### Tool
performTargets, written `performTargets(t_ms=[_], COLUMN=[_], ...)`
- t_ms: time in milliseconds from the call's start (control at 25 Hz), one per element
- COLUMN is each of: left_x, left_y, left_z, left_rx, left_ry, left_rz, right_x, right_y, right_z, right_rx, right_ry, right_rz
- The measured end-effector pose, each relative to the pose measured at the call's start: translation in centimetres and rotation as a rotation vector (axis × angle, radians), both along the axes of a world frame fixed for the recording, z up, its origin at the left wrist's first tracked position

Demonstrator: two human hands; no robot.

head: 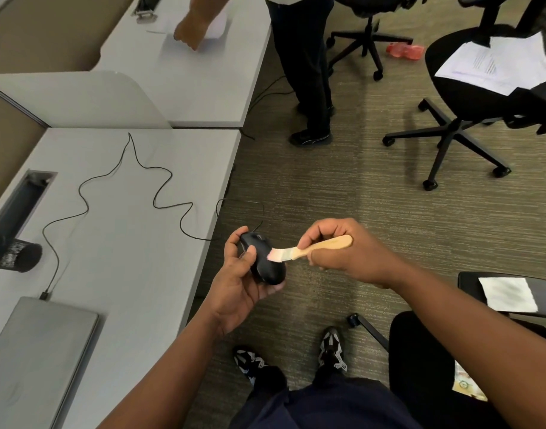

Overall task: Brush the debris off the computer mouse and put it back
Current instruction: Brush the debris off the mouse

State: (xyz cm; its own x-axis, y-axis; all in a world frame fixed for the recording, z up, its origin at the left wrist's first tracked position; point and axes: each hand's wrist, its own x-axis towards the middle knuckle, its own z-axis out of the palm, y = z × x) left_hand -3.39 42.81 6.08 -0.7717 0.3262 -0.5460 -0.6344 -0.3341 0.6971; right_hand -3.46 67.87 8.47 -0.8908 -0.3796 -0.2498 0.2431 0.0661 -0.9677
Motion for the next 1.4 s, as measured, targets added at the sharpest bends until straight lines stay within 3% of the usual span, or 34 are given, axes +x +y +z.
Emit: performTargets(t_ms=[120, 240, 320, 480, 760, 1120, 1400], left_x=[0.0, -0.1, -0.2, -0.6, -0.9, -1.1, -0.4], left_y=[0.0, 0.2, 0.5, 1.3, 1.0, 1.1, 1.5], left_z=[0.0, 0.0, 0.1, 0.4, 1.2, 1.7, 1.5], left_rx=[0.018, 0.032, -0.015, -0.043, 0.026, 0.132, 0.098], left_ry=[-0.004, -0.001, 0.003, -0.002, -0.116, -0.185, -0.218], left_rz=[0.043, 0.053, 0.062, 0.151, 0.203, 0.273, 0.190], right_x=[-0.2, -0.2, -0.1, 0.2, 0.1, 0.2, -0.3], right_y=[0.6, 0.4, -0.2, -0.6, -0.4, -0.2, -0.6], right_z=[0.1, 0.2, 0.4, 0.4, 0.4, 0.0, -0.2], right_rx=[0.064, -0.062, -0.138, -0.091, -0.026, -0.002, 0.024], right_ry=[0.018, 0.031, 0.027, 0.047, 0.085, 0.047, 0.041], right_rz=[-0.053, -0.132, -0.081, 0.063, 0.051, -0.076, -0.261])
